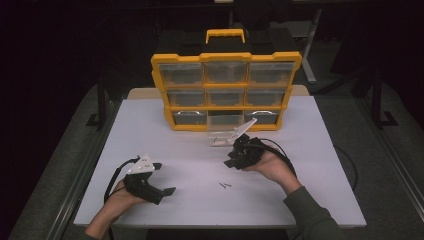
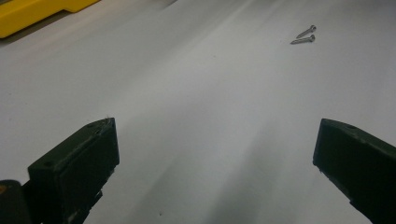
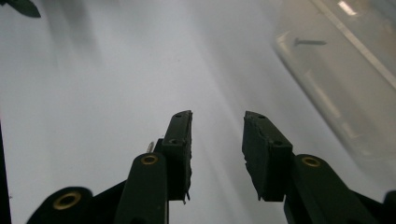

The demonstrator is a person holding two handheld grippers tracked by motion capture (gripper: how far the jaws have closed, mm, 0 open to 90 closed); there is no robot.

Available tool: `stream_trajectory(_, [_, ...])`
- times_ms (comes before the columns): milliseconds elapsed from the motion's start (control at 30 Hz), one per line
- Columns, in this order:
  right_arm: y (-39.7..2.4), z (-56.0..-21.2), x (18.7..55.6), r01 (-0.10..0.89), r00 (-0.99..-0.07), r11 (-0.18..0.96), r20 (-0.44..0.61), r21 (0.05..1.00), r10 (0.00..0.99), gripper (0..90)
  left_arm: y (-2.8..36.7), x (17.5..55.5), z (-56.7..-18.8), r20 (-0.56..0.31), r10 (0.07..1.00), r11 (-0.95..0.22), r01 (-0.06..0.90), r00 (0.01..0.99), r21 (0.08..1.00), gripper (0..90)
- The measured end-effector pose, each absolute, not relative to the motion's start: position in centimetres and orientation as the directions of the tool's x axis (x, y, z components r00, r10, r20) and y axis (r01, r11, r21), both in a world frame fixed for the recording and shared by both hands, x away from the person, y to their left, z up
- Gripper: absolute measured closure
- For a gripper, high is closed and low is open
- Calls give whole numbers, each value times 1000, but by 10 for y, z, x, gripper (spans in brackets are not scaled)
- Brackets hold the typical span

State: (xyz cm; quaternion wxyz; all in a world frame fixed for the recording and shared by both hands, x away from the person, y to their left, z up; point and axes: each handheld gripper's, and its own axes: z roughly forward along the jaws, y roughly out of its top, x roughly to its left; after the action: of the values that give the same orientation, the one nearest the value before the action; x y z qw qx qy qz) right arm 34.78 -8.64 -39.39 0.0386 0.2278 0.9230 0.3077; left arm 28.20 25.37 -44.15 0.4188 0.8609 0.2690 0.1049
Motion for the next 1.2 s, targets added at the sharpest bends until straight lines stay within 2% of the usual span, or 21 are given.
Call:
stream_trajectory(733, [-79,-428,326,397,-908,753,106,525,405,680,254,281,-442,-44,549,-507,375,835,776,2])
stream_trajectory(1200, [-75,-437,323,386,-918,776,130,498,374,797,253,281,-442,-42,549,-508,373,835,777,2])
